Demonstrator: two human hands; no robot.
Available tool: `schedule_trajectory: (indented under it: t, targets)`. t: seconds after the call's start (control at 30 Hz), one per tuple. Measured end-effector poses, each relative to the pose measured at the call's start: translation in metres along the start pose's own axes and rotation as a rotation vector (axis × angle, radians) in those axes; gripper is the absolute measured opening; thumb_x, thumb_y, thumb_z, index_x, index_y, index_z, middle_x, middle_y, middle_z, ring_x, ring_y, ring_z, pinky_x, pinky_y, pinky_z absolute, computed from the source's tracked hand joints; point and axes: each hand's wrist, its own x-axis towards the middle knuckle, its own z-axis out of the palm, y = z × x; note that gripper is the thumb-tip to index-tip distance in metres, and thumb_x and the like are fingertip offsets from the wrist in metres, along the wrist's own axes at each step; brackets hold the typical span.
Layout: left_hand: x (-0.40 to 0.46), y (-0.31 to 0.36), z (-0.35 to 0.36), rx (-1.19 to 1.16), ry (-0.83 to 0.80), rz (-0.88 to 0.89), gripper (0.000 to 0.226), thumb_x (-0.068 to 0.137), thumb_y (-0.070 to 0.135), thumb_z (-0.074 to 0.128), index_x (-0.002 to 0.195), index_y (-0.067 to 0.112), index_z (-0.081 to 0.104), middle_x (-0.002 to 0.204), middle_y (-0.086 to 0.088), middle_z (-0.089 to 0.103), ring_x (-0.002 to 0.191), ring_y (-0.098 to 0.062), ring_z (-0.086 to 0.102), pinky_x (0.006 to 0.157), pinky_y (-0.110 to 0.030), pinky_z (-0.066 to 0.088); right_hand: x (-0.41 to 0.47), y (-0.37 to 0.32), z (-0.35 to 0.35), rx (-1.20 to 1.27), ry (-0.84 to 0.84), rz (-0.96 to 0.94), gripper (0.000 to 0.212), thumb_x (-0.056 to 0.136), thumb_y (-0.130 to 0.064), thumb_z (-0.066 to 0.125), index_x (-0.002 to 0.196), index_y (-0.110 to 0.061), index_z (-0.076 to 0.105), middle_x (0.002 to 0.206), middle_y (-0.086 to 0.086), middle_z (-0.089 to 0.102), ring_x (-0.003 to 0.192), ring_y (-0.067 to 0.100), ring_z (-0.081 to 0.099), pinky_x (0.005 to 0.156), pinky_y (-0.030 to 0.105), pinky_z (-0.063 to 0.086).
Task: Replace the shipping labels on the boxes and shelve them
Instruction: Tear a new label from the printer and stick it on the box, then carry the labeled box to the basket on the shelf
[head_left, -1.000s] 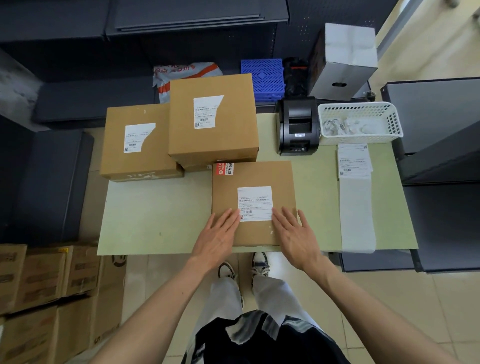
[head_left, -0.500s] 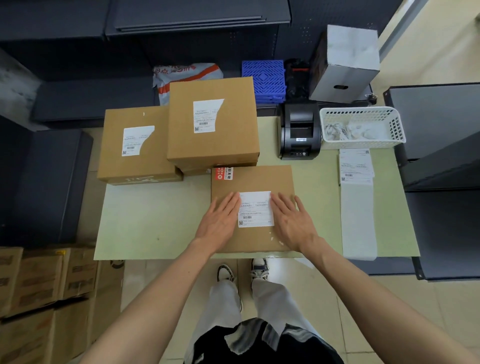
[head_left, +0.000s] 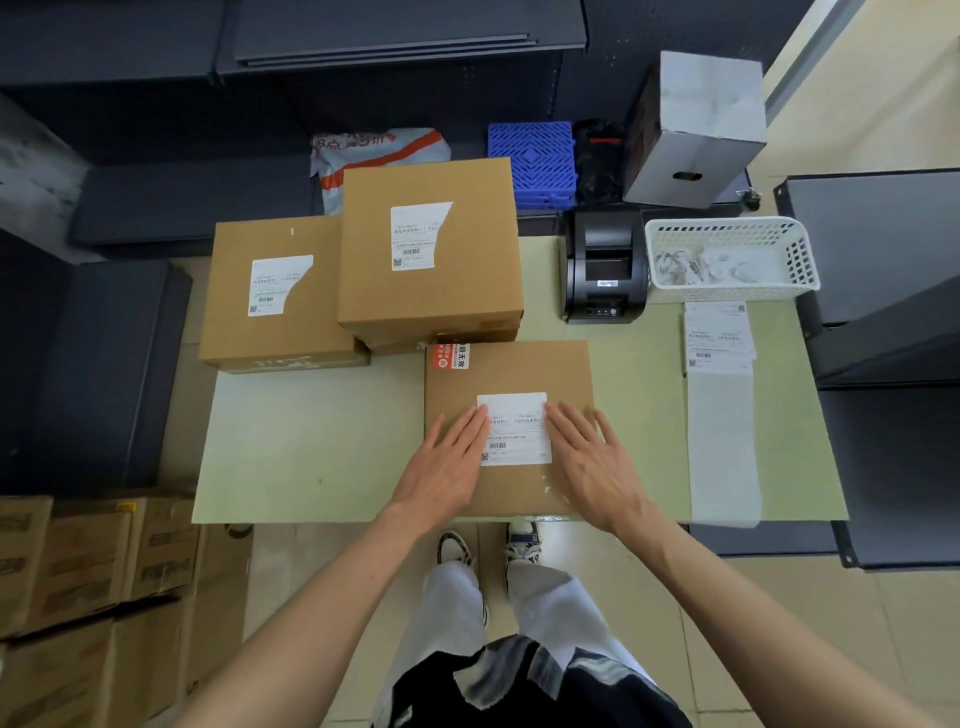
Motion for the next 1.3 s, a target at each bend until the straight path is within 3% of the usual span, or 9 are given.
schedule_trajectory:
  t: [0.17, 0.33, 0.5, 0.63, 0.77, 0.87, 0.97, 1.13, 1.3]
  targets:
    - [-0.028, 0.003, 0.025, -0.008, 0.039, 0.043, 0.057, 0.101, 0.018, 0.035, 0.156, 0.006, 0.031, 0.165, -0.005, 0.025, 0.153, -0.022, 0.023, 0.119, -0.053, 0.031, -0.022, -0.008, 0.020, 0.002, 0.067, -0.039, 0.061, 0.092, -0.024, 0.019, 0.139, -0.001, 0.050, 0.150, 0.012, 0.043, 0.139, 0.031, 0.041, 0.113, 0.050, 0.020]
    - [-0.032, 0.005, 0.027, 0.027, -0.060, 0.033, 0.060, 0.102, 0.016, 0.015, 0.160, 0.009, 0.001, 0.168, -0.004, -0.008, 0.155, -0.021, -0.010, 0.125, -0.052, 0.009, -0.031, -0.009, 0.039, 0.038, 0.039, -0.019, 0.072, 0.099, -0.026, -0.015, 0.150, -0.003, 0.032, 0.159, 0.009, 0.026, 0.147, 0.030, 0.024, 0.116, 0.051, 0.028]
    - [-0.034, 0.005, 0.018, -0.020, -0.076, 0.012, 0.064, 0.100, 0.040, -0.009, 0.160, 0.018, -0.006, 0.166, 0.003, -0.016, 0.152, -0.015, -0.019, 0.126, -0.047, 0.003, -0.026, -0.005, 0.037, 0.071, 0.072, 0.016, 0.060, 0.105, -0.039, 0.009, 0.147, -0.011, 0.040, 0.160, 0.004, 0.025, 0.148, 0.024, 0.024, 0.117, 0.047, 0.021]
    - [-0.028, -0.005, 0.009, -0.538, 0.192, -0.402, 0.063, 0.107, 0.044, 0.036, 0.162, 0.021, 0.014, 0.169, 0.004, 0.002, 0.155, -0.012, -0.002, 0.127, -0.041, 0.008, -0.016, 0.005, 0.028, 0.416, 0.189, 0.342, 0.057, 0.099, -0.051, 0.041, 0.140, -0.011, 0.044, 0.158, 0.009, 0.030, 0.140, 0.027, 0.036, 0.113, 0.046, 0.031]
    - [-0.010, -0.013, -0.007, -1.105, 0.195, -0.774, 0.080, 0.097, 0.046, 0.062, 0.161, 0.025, 0.019, 0.166, -0.001, 0.022, 0.151, -0.022, 0.025, 0.120, -0.041, 0.028, 0.003, 0.012, 0.012, 0.959, 0.081, 0.654, 0.081, 0.087, -0.055, 0.061, 0.147, -0.011, 0.030, 0.146, 0.013, 0.043, 0.128, 0.029, 0.048, 0.105, 0.045, 0.041]
    - [-0.001, -0.017, -0.010, -1.223, 0.147, -0.808, 0.083, 0.095, 0.047, 0.065, 0.161, 0.028, 0.018, 0.163, -0.003, 0.028, 0.145, -0.026, 0.035, 0.113, -0.042, 0.037, 0.012, 0.014, 0.014, 1.176, 0.055, 0.766, 0.085, 0.086, -0.052, 0.065, 0.151, -0.013, 0.026, 0.143, 0.011, 0.048, 0.126, 0.028, 0.051, 0.105, 0.041, 0.042]
    - [0.006, -0.019, -0.003, -1.305, 0.104, -0.840, 0.081, 0.097, 0.045, 0.063, 0.161, 0.028, 0.017, 0.161, -0.005, 0.033, 0.141, -0.027, 0.041, 0.110, -0.043, 0.040, 0.016, 0.013, 0.027, 1.250, 0.058, 0.788, 0.070, 0.087, -0.043, 0.066, 0.146, -0.019, 0.037, 0.134, 0.004, 0.057, 0.114, 0.022, 0.058, 0.098, 0.035, 0.046]
    - [0.008, -0.023, 0.011, -1.377, 0.091, -0.795, 0.062, 0.100, 0.041, 0.059, 0.154, 0.032, 0.033, 0.142, 0.000, 0.056, 0.118, -0.020, 0.060, 0.103, -0.045, 0.051, 0.015, 0.013, 0.044, 1.353, 0.097, 0.742, 0.055, 0.085, -0.039, 0.068, 0.134, -0.024, 0.049, 0.120, -0.004, 0.065, 0.104, 0.017, 0.064, 0.095, 0.044, 0.052]
    - [-0.011, -0.022, 0.003, -1.367, 0.139, -0.806, 0.057, 0.099, 0.041, 0.060, 0.152, 0.031, 0.039, 0.137, 0.004, 0.059, 0.117, -0.020, 0.059, 0.104, -0.045, 0.050, 0.010, 0.006, 0.031, 1.329, 0.105, 0.664, 0.047, 0.087, -0.034, 0.069, 0.130, -0.023, 0.053, 0.115, -0.003, 0.067, 0.099, 0.015, 0.066, 0.093, 0.041, 0.053]
